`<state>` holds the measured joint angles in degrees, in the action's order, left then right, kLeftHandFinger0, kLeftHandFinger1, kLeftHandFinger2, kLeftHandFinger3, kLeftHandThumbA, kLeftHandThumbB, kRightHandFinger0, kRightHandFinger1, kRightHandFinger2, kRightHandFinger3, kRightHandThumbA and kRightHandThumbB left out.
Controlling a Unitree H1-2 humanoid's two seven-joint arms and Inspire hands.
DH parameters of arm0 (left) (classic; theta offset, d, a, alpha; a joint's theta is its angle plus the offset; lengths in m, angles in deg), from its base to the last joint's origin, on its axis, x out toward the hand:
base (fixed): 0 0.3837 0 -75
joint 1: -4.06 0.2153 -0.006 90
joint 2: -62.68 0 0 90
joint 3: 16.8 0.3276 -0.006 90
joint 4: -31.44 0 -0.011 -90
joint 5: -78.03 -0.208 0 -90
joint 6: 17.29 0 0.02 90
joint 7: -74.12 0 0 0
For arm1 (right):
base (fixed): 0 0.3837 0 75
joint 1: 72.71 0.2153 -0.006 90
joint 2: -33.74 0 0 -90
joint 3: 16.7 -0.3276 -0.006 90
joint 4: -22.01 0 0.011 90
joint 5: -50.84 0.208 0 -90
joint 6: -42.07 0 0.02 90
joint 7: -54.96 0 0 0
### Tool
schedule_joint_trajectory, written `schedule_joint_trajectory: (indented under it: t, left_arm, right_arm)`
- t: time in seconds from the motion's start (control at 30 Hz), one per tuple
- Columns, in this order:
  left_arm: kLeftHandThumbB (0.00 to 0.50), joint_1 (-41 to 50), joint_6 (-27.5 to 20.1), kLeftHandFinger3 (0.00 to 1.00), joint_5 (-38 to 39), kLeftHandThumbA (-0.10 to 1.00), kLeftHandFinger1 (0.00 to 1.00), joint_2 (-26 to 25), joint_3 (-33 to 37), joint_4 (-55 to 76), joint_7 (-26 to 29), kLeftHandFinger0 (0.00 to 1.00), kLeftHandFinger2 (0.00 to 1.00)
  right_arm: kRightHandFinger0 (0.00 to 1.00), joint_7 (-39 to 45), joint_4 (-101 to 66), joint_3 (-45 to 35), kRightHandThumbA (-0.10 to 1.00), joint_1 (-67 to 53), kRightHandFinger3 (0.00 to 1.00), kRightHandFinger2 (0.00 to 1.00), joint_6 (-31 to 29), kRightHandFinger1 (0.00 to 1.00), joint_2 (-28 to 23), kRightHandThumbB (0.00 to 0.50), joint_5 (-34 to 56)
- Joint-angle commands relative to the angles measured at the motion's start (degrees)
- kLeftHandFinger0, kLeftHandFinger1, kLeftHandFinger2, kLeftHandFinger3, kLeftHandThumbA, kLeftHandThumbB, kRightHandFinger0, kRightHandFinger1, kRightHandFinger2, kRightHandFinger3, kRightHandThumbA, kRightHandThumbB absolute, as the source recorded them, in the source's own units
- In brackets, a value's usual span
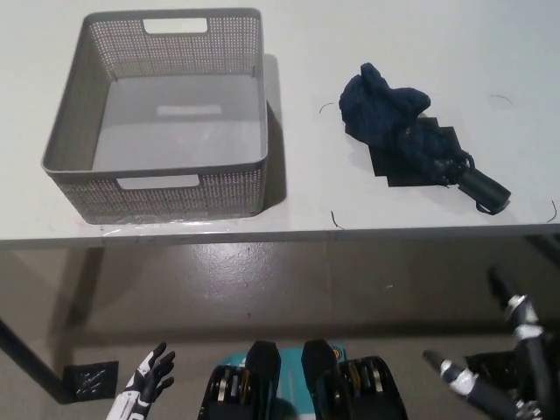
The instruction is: Use the right hand to pick up a umbrella on the right side and place it into a container on the lft side
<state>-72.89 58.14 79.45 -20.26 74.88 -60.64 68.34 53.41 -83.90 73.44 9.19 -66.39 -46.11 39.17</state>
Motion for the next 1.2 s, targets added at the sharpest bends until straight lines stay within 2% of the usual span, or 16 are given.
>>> schedule_joint_trajectory:
  t: [0.0,0.03,0.07,0.13,0.17,0.27,0.43,0.57,0.73,1.0,1.17]
  left_arm:
    - [0.014,-0.4,-4.3,1.00,0.9,0.95,1.00,-1.5,-0.4,2.1,-1.4,1.00,1.00]
    - [0.010,-0.4,-4.6,1.00,0.7,0.95,1.00,-1.4,-0.5,1.9,-1.2,1.00,1.00]
    - [0.010,-0.4,-4.8,1.00,0.7,0.95,1.00,-1.3,-0.5,1.7,-1.1,1.00,1.00]
    - [0.017,-0.3,-4.7,1.00,0.6,0.95,1.00,-1.2,-0.3,1.7,-1.1,1.00,1.00]
    - [0.017,-0.3,-4.6,1.00,0.7,0.94,1.00,-1.2,-0.3,1.6,-1.2,1.00,1.00]
    - [0.005,-0.4,-4.3,1.00,0.7,0.95,1.00,-1.5,-0.3,2.0,-1.3,1.00,1.00]
    - [0.019,-0.5,-4.4,1.00,0.6,0.96,1.00,-1.4,-0.1,2.0,-1.4,1.00,1.00]
    - [0.013,-0.2,-4.0,1.00,0.8,0.96,1.00,-1.6,-0.1,2.6,-1.5,1.00,1.00]
    - [0.007,0.1,-4.9,1.00,1.0,0.96,1.00,-1.5,-0.1,2.3,-1.6,1.00,1.00]
    - [0.013,0.0,-4.5,1.00,1.2,0.97,1.00,-1.7,0.2,2.4,-2.1,1.00,1.00]
    - [0.009,0.3,-4.9,1.00,0.5,0.97,1.00,-1.3,0.3,2.3,-1.8,1.00,1.00]
  right_arm:
    - [1.00,-0.3,-13.5,-4.6,0.90,8.9,1.00,1.00,9.2,1.00,-1.3,0.321,-11.0]
    - [1.00,2.3,-15.4,-5.2,0.85,13.0,1.00,1.00,15.7,1.00,-2.6,0.346,-11.8]
    - [1.00,3.5,-15.9,-5.5,0.84,14.9,1.00,1.00,18.6,1.00,-3.0,0.349,-12.6]
    - [1.00,6.7,-14.4,-5.5,0.91,21.6,1.00,1.00,25.6,1.00,-5.3,0.386,-17.6]
    - [1.00,7.7,-13.0,-5.2,0.93,23.9,1.00,1.00,27.5,1.00,-6.4,0.399,-18.2]
    - [1.00,9.7,-5.8,-3.4,0.88,33.3,1.00,1.00,33.1,1.00,-9.3,0.402,-21.1]
    - [1.00,7.2,9.0,-1.8,0.78,43.6,1.00,1.00,34.2,1.00,-11.1,0.383,-19.1]
    - [1.00,6.5,20.8,0.7,0.84,51.0,1.00,1.00,35.2,1.00,-12.0,0.433,-19.7]
    - [1.00,6.2,32.6,1.5,0.75,57.9,1.00,1.00,35.5,1.00,-11.9,0.427,-16.3]
    - [1.00,5.5,52.9,5.4,0.79,68.6,1.00,1.00,35.1,1.00,-12.0,0.455,-15.8]
    - [1.00,6.1,68.6,9.3,0.85,74.7,1.00,1.00,34.8,1.00,-10.6,0.498,-15.9]
